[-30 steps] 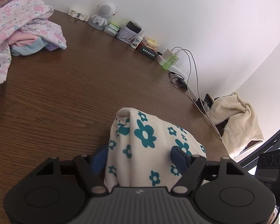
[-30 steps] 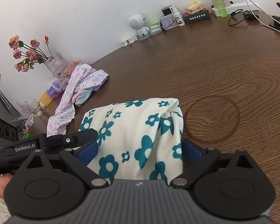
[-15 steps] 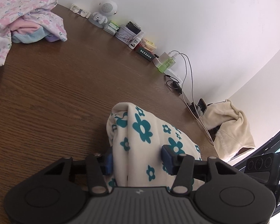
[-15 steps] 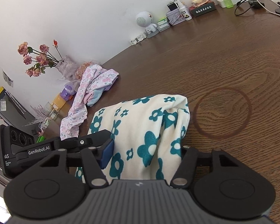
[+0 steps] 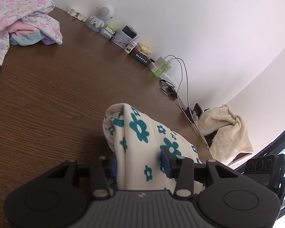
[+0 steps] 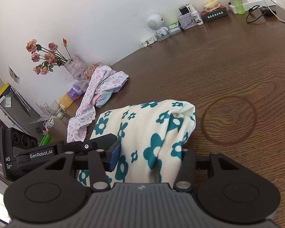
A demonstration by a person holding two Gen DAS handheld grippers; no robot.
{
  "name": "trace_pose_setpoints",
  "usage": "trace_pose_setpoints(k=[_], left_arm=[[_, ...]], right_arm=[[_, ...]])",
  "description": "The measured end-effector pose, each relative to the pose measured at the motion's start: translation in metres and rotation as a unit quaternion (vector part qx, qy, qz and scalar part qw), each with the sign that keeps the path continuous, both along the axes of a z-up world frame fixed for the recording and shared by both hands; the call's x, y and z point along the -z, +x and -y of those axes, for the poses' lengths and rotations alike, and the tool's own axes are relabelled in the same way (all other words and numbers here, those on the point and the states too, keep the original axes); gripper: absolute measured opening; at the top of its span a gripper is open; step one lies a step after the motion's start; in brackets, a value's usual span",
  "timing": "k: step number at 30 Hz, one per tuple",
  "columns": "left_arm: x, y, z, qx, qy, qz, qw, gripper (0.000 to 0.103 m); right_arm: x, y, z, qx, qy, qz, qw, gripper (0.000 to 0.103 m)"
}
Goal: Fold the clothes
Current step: 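Close both grippers on the folded cream flower-print dress bundle, then lift the dress bundle with both grippers and carry it toward the wall items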
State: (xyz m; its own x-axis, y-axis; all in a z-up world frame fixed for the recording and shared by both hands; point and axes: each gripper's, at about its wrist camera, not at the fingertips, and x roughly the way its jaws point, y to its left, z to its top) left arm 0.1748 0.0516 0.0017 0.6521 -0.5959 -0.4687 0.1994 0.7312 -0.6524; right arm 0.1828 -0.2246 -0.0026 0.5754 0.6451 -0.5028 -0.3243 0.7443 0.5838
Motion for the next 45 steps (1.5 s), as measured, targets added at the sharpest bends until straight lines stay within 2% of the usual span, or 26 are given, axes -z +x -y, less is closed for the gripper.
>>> trace_pose_setpoints(k=[5,12,16,20,24,26,29,32,38,42,45], left_arm=[[-0.018,0.001,0.003,-0.008,0.0,0.019,0.9998,0.041],[-0.089,0.022,0.017,-0.014,0.018,0.076,0.9968,0.041],[-0.133,0.056,0.025,-0.019,0.037,0.116,0.9924,0.041],[-0.154,0.109,0.032,-0.045,0.055,0.135,0.9883,0.041],[-0.145,0.191,0.034,-0.056,0.063,0.123,0.9888,0.041],[-0.13,0.241,0.031,-0.054,0.054,0.109,0.9911,0.042],[-0.098,0.306,0.03,-0.052,0.047,0.092,0.9933,0.041],[-0.062,0.358,0.035,-0.057,0.04,0.069,0.9952,0.041],[-0.009,0.42,0.045,-0.071,0.036,0.022,0.9966,0.041],[0.009,0.435,0.05,-0.08,0.037,-0.001,0.9961,0.041],[0.017,0.437,0.05,-0.089,0.029,0.002,0.9956,0.041]], right_arm=[[-0.016,0.002,0.002,-0.006,0.0,0.023,1.0,0.048],[-0.075,0.022,0.01,-0.015,-0.004,0.069,0.998,0.048],[-0.12,0.045,0.01,-0.016,-0.021,0.118,0.993,0.048],[-0.147,0.101,0.011,-0.013,-0.011,0.134,0.991,0.048],[-0.148,0.178,0.008,-0.01,-0.013,0.125,0.992,0.048],[-0.141,0.22,0.006,-0.005,-0.02,0.116,0.993,0.048],[-0.117,0.285,0.008,0.002,-0.027,0.099,0.995,0.048],[-0.082,0.342,0.016,0.005,-0.028,0.08,0.996,0.048],[-0.022,0.418,0.024,0.012,-0.033,0.04,0.999,0.048],[-0.001,0.441,0.025,0.014,-0.04,0.021,0.999,0.048],[0.01,0.45,0.028,0.011,-0.033,0.021,0.999,0.048]])
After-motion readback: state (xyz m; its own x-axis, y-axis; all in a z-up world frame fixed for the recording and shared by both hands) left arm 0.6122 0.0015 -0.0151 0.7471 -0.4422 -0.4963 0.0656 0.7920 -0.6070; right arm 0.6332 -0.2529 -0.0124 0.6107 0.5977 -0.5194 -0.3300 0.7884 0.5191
